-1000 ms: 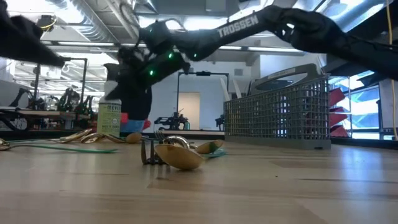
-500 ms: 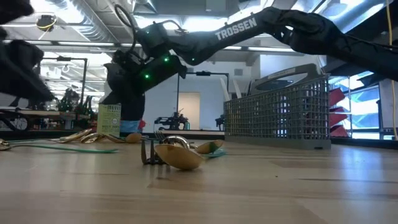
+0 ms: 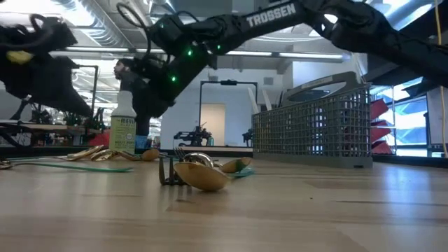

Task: Sort silverware
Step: Put the yellow table knife into the silverware basket

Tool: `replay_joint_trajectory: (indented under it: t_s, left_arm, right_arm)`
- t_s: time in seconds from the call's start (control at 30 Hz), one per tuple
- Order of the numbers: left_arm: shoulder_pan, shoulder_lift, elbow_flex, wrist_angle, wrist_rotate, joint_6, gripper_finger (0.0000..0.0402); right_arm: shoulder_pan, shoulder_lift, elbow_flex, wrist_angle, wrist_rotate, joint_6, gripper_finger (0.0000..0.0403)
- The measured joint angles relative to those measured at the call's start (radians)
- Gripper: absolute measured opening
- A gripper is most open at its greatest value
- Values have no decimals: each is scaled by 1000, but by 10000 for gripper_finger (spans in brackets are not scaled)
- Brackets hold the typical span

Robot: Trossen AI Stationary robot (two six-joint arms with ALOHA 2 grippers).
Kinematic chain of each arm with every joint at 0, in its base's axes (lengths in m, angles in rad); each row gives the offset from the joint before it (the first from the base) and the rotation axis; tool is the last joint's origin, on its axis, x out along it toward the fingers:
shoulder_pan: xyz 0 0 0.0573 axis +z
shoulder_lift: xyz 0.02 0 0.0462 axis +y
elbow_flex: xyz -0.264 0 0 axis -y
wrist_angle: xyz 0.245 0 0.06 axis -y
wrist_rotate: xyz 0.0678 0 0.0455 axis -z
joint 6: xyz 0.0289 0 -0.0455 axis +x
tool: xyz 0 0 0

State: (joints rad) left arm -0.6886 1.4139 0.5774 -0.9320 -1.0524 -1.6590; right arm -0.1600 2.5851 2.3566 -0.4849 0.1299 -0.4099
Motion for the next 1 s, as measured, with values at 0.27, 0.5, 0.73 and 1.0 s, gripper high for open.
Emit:
replay_joint_trajectory:
  t_s: [0.27,0.5,0.73,1.0]
  left_arm:
    - [195,1,0,-1,95,119,72]
    - [340,1,0,10,113,256,72]
    - [450,0,0,19,92,352,72]
    - [528,0,0,131,132,526,72]
  right_arm:
    - [-5,-7,0,-93,-58,82,2]
    - [29,-42,-2,-412,-106,93,0]
    - [86,-43,-1,-393,-40,78,0]
    - [109,-43,-1,-408,260,77,0]
